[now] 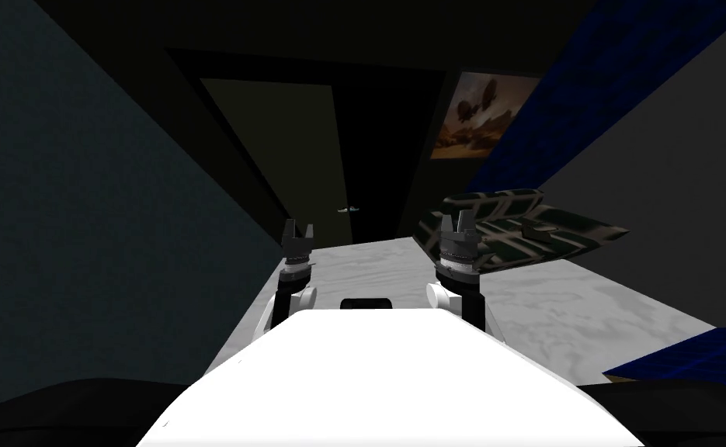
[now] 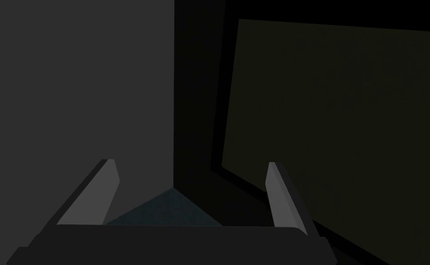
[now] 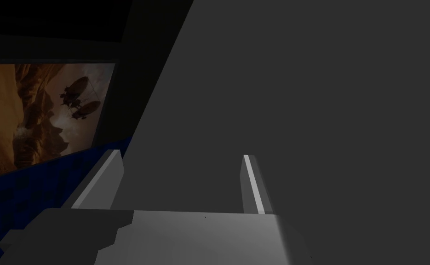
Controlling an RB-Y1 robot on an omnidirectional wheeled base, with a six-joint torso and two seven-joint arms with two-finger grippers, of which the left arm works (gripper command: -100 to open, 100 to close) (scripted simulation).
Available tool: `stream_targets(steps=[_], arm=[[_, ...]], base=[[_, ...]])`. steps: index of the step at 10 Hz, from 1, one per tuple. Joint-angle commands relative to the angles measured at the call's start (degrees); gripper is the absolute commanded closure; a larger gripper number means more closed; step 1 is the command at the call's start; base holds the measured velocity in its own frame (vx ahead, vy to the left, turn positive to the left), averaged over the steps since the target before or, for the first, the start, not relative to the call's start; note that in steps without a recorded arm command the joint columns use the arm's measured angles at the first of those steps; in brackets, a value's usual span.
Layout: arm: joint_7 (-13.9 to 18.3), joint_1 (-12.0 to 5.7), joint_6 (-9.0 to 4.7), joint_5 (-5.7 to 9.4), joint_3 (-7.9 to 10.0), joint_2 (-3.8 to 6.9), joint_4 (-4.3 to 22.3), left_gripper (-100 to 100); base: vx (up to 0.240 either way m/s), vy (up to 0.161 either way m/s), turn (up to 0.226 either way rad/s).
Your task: Pull the door open
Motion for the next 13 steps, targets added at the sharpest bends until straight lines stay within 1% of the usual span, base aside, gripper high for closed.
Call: stream_targets(steps=[1,3,4,13], arm=[[0.15,-0.41,-0.66,0.23,0.43,0.46,2.51,-100],[0.30,-0.76,-1.11,0.45,0.83,0.86,4.51,-100],[0.45,-1.11,-1.57,0.67,1.23,1.25,6.50,-100],[1.23,-3.00,-4.00,1.83,3.39,3.10,17.18,-100]], base=[[0.144,-0.022,-0.035],[0.136,-0.008,-0.025],[0.134,-0.005,-0.043],[0.100,-0.015,-0.028]])
